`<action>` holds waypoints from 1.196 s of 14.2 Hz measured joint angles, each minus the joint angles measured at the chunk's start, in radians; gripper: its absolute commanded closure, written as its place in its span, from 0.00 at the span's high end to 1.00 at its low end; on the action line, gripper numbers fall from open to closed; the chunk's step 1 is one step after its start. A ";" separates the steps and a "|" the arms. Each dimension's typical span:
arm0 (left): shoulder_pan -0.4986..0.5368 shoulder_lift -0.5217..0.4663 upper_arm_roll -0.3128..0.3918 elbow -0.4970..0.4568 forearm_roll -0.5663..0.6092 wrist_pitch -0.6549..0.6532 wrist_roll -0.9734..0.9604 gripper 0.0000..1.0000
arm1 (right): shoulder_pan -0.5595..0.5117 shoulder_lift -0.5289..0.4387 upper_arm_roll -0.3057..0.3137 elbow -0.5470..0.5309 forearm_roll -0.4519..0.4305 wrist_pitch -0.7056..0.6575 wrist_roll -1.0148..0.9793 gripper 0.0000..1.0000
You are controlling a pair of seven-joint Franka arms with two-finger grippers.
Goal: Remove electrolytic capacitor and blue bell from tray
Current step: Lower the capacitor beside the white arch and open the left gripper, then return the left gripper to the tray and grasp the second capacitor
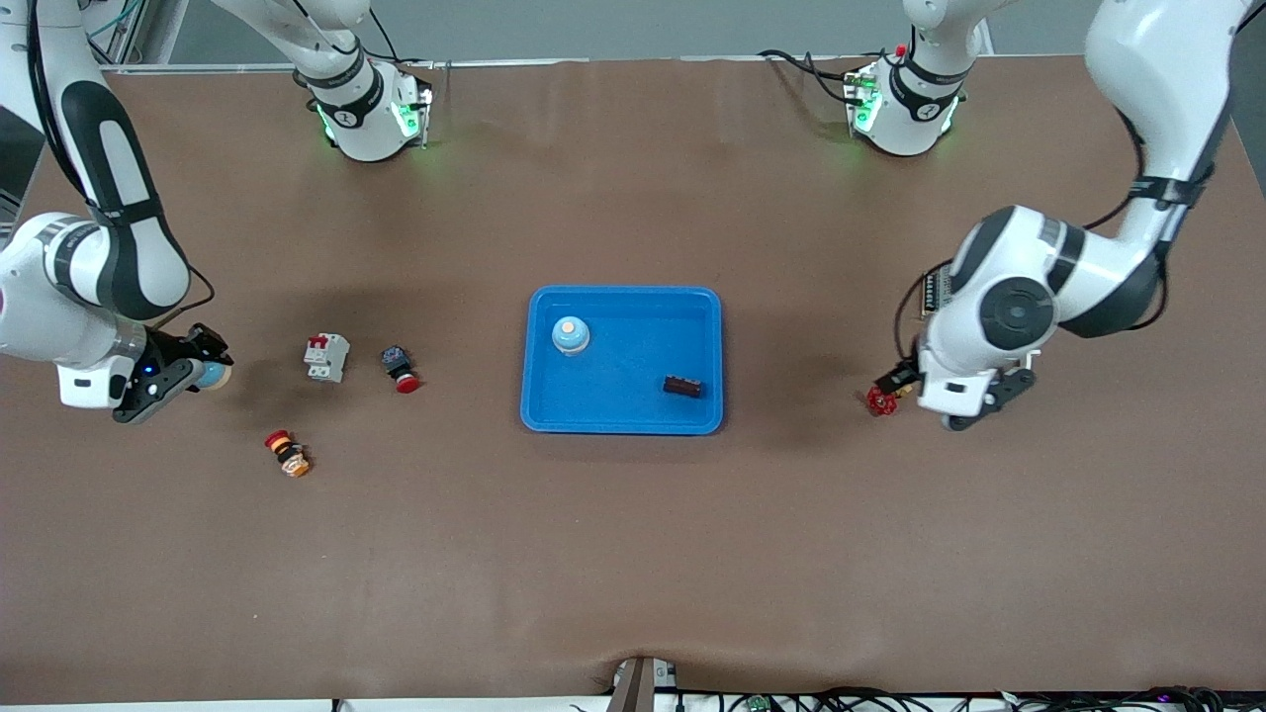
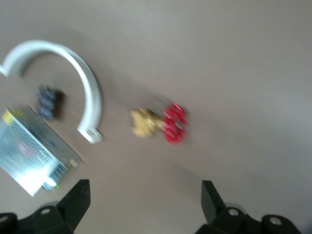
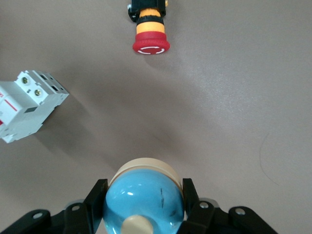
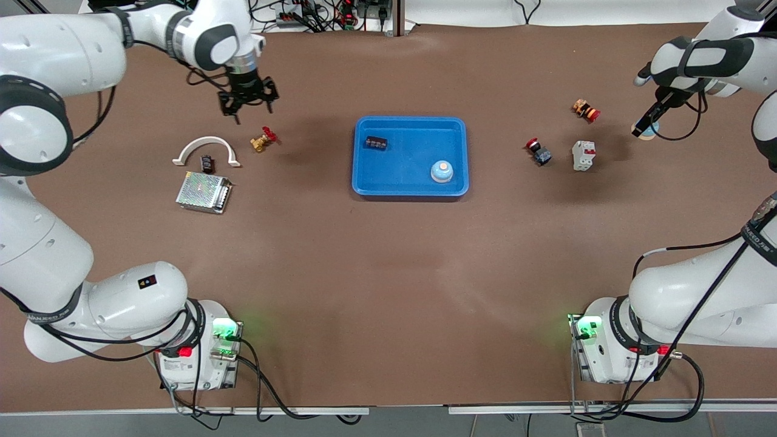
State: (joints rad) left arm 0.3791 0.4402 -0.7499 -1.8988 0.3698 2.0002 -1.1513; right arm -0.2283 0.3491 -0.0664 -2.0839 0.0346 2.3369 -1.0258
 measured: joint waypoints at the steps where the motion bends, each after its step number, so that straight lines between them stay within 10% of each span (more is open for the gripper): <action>1: -0.030 0.006 0.000 0.010 -0.012 -0.001 -0.055 1.00 | 0.000 0.000 0.001 -0.011 0.000 0.015 0.000 0.42; 12: -0.377 0.282 0.059 0.290 -0.026 0.051 -0.616 1.00 | 0.000 0.073 0.003 -0.038 0.001 0.146 -0.020 0.42; 17: -0.549 0.318 0.180 0.322 -0.026 0.128 -0.751 0.81 | -0.001 0.106 0.003 -0.082 0.002 0.243 -0.026 0.42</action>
State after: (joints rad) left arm -0.1702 0.7582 -0.5704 -1.5768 0.3442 2.1279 -1.9025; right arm -0.2290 0.4554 -0.0629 -2.1656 0.0367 2.5797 -1.0516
